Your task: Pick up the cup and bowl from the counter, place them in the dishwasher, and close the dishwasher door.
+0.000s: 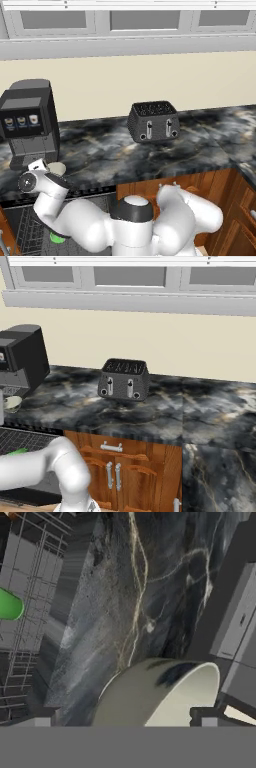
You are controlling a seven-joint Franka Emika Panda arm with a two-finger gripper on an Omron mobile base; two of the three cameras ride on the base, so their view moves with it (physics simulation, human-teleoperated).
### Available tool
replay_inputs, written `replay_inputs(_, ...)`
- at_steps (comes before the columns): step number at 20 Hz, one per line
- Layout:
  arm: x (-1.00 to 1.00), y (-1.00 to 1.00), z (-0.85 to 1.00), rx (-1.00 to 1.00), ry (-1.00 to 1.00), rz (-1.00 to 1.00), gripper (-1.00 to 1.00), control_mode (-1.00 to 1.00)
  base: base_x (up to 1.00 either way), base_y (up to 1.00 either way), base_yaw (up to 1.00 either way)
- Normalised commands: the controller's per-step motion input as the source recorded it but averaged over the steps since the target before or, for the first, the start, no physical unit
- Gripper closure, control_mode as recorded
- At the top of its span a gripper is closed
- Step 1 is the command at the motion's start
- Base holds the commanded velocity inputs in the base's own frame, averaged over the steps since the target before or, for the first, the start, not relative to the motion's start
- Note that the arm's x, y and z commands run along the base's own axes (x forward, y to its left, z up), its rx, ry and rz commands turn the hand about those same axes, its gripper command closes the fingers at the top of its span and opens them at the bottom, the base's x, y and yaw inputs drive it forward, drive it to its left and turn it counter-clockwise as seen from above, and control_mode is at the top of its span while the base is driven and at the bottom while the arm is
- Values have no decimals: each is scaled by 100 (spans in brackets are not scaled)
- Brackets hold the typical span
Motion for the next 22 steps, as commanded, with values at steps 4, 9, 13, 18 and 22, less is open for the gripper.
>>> replay_inputs(4, 9, 29, -12, -8, 0, 0, 100, -100, 0, 0, 0)
replay_inputs(9, 0, 14, -4, -8, 0, 0, 100, -100, 0, 0, 0)
replay_inputs(13, 0, 1, 0, -7, -2, 0, 100, -100, 0, 0, 0)
replay_inputs(18, -2, 0, 2, -5, -4, 0, 100, -100, 0, 0, 0)
replay_inputs(22, -45, 0, 9, -7, -9, 0, 100, -100, 0, 0, 0)
